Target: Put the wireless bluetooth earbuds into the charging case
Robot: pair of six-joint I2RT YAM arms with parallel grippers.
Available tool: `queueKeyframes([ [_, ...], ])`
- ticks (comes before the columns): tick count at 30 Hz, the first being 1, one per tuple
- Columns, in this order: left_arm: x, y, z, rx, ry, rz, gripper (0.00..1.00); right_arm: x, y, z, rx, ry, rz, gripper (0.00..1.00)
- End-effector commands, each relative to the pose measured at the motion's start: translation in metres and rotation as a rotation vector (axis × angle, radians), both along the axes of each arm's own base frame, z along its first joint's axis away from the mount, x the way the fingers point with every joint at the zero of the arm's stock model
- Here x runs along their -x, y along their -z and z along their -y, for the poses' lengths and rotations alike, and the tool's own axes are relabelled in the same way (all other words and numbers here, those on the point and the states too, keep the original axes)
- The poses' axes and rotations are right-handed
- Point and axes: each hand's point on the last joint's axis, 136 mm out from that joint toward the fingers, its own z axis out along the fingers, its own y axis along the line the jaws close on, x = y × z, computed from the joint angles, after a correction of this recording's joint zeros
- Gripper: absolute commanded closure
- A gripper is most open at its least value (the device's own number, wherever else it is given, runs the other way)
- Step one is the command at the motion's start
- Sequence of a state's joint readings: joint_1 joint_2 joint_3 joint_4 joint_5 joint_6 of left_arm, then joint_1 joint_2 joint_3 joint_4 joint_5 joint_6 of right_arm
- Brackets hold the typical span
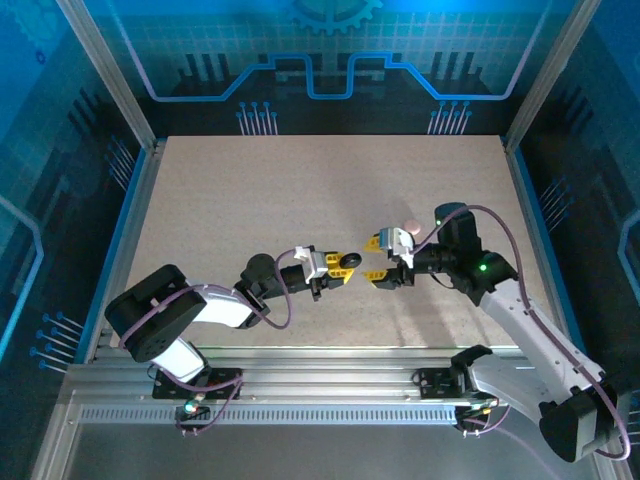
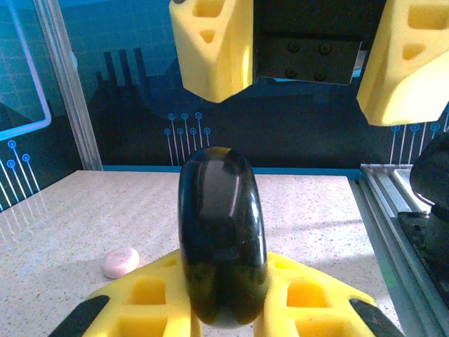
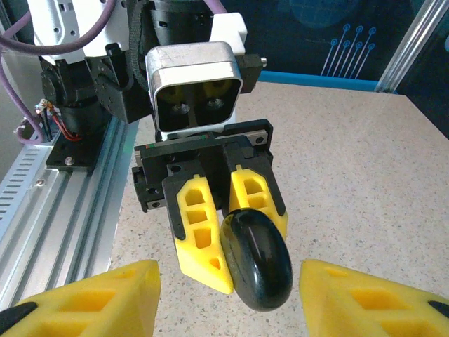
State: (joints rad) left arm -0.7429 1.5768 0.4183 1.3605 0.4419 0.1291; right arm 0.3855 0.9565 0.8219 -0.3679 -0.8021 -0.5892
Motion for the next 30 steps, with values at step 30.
queueKeyframes([
  [30,0.003,-0.014,-0.001,0.043,0.003,0.02,0.86,-0.019,0.027,-0.02,0.108,-0.179,-0.075,0.78],
])
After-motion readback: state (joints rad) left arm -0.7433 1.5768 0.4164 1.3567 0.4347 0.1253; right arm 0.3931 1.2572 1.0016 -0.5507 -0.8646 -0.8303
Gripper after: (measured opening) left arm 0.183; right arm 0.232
